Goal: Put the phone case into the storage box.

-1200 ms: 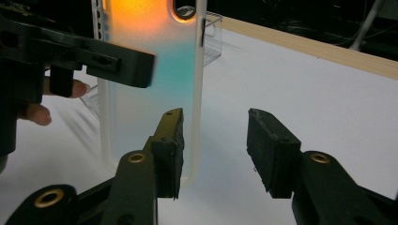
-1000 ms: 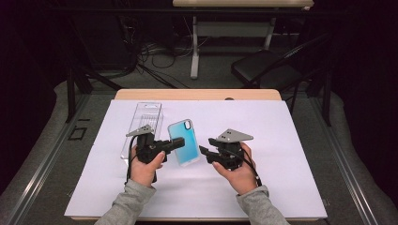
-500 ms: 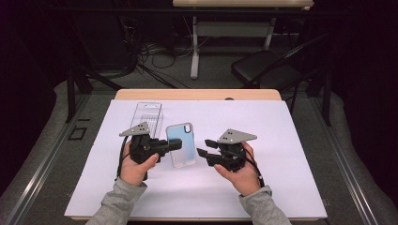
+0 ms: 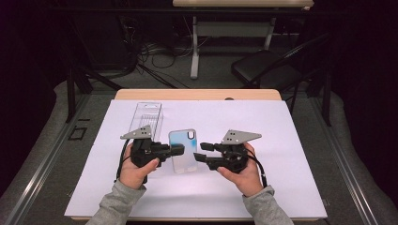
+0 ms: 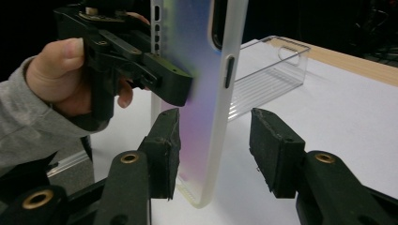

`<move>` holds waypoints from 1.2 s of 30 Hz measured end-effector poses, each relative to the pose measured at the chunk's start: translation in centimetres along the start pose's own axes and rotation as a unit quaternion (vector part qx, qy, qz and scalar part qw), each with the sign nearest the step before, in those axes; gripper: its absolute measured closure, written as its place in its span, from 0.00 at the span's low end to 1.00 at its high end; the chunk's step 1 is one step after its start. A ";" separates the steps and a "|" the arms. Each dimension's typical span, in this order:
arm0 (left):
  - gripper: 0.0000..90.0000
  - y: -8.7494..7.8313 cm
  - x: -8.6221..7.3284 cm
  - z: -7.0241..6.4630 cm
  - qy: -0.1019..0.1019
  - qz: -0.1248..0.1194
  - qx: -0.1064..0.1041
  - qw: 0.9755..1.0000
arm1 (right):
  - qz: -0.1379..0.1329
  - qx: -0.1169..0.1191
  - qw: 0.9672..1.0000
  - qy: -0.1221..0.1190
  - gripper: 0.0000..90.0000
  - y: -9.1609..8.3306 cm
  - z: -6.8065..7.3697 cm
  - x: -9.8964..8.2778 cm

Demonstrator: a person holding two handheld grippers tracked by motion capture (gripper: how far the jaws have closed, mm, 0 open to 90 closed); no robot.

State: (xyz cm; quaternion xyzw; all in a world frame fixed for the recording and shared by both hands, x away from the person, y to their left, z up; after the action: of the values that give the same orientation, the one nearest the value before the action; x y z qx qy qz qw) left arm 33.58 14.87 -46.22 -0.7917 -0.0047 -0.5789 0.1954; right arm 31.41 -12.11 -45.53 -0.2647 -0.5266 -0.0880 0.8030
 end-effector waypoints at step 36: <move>0.90 0.3 -0.1 -0.5 -0.001 -0.002 -0.049 0.999 | 0.004 0.067 0.997 0.042 0.80 -0.1 -0.4 -0.4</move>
State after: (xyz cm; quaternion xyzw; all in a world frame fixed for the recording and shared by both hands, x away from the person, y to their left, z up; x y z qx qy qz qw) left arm 33.11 14.44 -46.30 -0.8007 0.0220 -0.5783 0.1548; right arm 31.51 -12.42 -45.95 -0.2085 -0.4964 -0.0603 0.8405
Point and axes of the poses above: each handheld gripper's, and its own axes: y roughly forward along the jaws, x roughly out of its top, z roughly to its left, the point moved 1 cm from there along y, roughly forward along the jaws, and after that the axes turned 7 degrees about y, right-handed, at the moved point
